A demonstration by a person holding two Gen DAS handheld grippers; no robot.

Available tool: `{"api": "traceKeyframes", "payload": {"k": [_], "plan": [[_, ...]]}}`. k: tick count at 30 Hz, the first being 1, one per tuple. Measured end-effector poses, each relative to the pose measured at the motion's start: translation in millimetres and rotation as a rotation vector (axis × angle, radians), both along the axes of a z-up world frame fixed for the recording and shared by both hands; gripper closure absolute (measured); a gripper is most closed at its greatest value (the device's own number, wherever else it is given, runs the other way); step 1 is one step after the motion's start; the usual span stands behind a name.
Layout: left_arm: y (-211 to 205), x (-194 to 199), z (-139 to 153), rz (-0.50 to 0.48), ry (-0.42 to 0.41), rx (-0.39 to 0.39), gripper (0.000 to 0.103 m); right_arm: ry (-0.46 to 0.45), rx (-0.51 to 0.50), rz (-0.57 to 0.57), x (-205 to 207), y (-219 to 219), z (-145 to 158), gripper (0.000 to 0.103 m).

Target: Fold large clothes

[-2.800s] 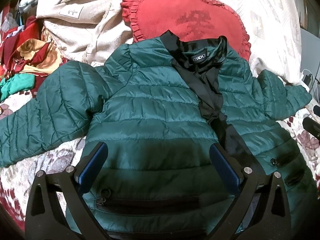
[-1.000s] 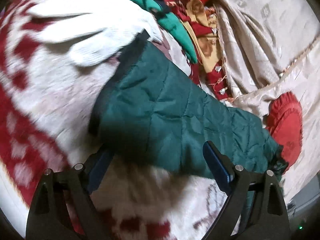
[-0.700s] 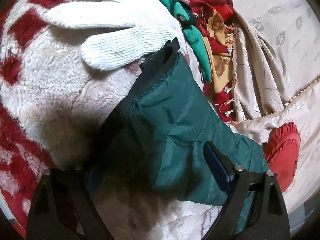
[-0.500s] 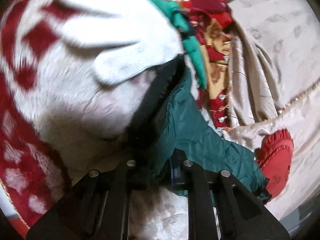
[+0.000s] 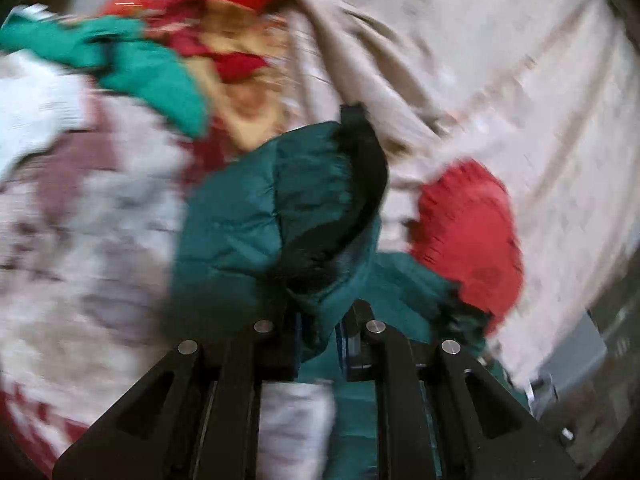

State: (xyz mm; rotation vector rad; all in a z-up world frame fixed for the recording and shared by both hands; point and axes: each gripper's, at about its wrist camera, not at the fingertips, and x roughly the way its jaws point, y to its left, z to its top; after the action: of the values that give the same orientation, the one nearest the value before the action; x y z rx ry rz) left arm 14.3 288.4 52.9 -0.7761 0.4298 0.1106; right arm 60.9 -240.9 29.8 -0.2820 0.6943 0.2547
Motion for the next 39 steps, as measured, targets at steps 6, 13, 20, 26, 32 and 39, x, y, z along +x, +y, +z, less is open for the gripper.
{"api": "traceKeyframes", "payload": {"k": [6,13,20,26,32,39], "plan": [[-99,61,24,-0.198,-0.021,0.043,0.091,0.01,0.008,-0.03,-3,-23,2,0.0],[-184,108,9,-0.348,-0.015,-0.015,0.091,0.036,0.004,-0.066,-4,-54,-10,0.0],[-257,134,-13,-0.518,0.009,-0.041,0.091,0.056,0.035,-0.104,1,-74,-10,0.0],[-290,159,-42,-0.588,0.061,-0.074,0.091,0.107,0.048,-0.131,11,-79,-17,0.0],[-297,165,-61,-0.595,0.16,-0.073,0.052,0.132,0.027,-0.152,20,-80,-26,0.0],[-260,133,-44,-0.582,0.161,-0.058,0.045,0.116,0.106,-0.146,36,-64,-10,0.0]]}}
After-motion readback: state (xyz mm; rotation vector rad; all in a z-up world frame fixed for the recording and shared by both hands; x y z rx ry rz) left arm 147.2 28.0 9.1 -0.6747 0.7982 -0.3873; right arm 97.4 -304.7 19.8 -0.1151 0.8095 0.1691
